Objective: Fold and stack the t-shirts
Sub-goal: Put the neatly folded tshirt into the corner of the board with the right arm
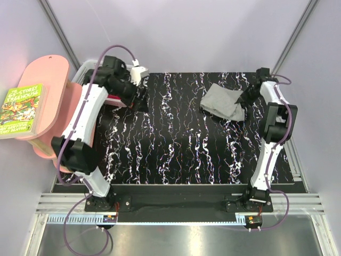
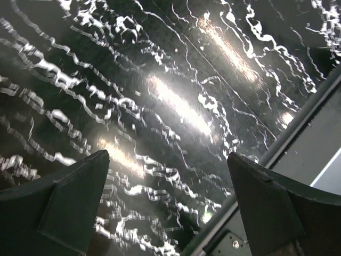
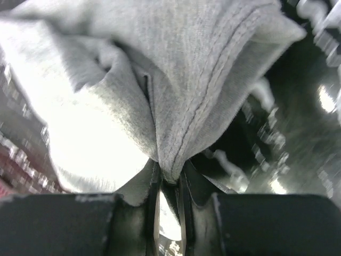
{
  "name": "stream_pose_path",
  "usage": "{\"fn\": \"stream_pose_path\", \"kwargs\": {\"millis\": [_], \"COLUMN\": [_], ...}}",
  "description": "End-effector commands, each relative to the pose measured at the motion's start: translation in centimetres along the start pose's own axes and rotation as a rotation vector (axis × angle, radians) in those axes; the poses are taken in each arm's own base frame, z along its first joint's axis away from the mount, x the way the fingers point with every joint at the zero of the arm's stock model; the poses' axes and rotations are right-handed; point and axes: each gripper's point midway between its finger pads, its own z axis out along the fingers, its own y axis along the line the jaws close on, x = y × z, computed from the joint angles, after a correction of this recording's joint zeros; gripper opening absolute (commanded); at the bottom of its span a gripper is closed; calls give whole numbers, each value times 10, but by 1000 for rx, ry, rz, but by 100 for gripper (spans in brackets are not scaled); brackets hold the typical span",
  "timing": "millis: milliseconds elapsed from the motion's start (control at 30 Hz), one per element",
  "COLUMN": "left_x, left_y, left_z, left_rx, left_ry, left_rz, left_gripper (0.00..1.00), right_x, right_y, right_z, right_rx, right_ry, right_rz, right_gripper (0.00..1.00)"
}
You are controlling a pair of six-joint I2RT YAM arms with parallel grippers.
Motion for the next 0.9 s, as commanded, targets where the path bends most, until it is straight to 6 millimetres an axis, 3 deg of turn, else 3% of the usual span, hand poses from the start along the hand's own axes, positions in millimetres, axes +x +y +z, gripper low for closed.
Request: {"fn": "stream_pose_path", "kwargs": {"millis": [0, 33, 100, 133, 200, 233, 267, 300, 433, 600, 633, 667, 767, 833, 867], "left_x": [27, 30, 39, 42, 47, 49, 50, 52, 61, 68, 68, 69, 69, 69, 69], "left_y": [-14, -12, -8, -8, -2, -2, -3, 0, 3, 5, 6, 12, 13, 14, 14], "left_z": [-21, -25, -33, -36, -41, -43, -44, -46, -43, -36, -35, -37, -36, -34, -32], "left_rx": [74, 72, 74, 75, 68, 73, 82, 81, 95, 119, 119, 111, 118, 126, 130], "left_ry": [-10, -16, -28, -30, -40, -36, -41, -46, -38, -17, -16, -20, -19, -18, -15], "left_rz": [-6, -14, -28, -35, -45, -53, -57, -64, -86, -109, -110, -127, -135, -141, -149], "left_gripper": [99, 99, 99, 99, 99, 99, 99, 99, 99, 99, 99, 99, 99, 99, 99], "right_x": [-24, -21, -39, -36, -54, -53, -60, -75, -98, -107, -109, -106, -106, -110, -115], "right_y": [-31, -44, -46, -58, -61, -72, -75, -75, -77, -82, -93, -99, -100, -93, -85], "right_z": [7, 20, 17, 33, 29, 42, 42, 37, 40, 47, 49, 52, 53, 46, 41], "right_rx": [145, 181, 195, 226, 245, 265, 272, 261, 204, 145, 177, 192, 184, 155, 137], "right_ry": [9, 48, 34, 65, 38, 57, 39, -2, -60, -58, -64, -54, -48, -59, -78], "right_rz": [14, 30, 35, 44, 47, 60, 72, 90, 108, 77, 65, 60, 36, 30, 27], "right_gripper": [0, 0, 0, 0, 0, 0, 0, 0, 0, 4, 9, 35, 80, 99, 100]}}
